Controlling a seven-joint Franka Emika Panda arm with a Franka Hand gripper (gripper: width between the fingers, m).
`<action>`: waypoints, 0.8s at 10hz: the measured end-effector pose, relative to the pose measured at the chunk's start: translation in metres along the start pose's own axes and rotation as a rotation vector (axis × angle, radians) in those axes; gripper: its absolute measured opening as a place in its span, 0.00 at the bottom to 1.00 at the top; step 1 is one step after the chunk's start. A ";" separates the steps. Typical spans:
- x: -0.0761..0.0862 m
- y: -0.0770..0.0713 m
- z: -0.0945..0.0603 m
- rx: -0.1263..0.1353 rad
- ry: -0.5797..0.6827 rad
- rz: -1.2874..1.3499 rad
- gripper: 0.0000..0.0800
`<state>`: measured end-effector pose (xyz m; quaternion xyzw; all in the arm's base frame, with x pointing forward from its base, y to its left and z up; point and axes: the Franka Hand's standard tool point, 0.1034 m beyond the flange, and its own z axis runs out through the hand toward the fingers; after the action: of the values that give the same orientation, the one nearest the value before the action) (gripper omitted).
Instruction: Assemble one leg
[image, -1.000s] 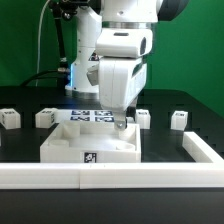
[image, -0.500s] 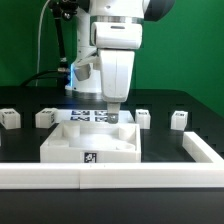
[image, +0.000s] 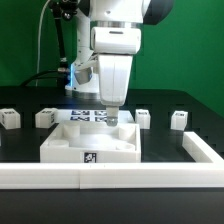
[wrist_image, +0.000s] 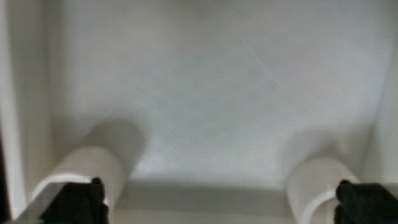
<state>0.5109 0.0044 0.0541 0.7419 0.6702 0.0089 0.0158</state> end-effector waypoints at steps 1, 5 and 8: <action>-0.002 -0.024 0.004 0.011 0.001 -0.001 0.81; -0.001 -0.048 0.008 0.035 -0.001 0.028 0.81; -0.003 -0.068 0.028 0.044 0.010 0.038 0.81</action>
Offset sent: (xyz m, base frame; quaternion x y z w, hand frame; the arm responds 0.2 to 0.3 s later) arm 0.0000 0.0000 0.0000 0.0000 0.0000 0.0000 1.0000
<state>0.4440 0.0075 0.0237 0.7545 0.6563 -0.0019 -0.0044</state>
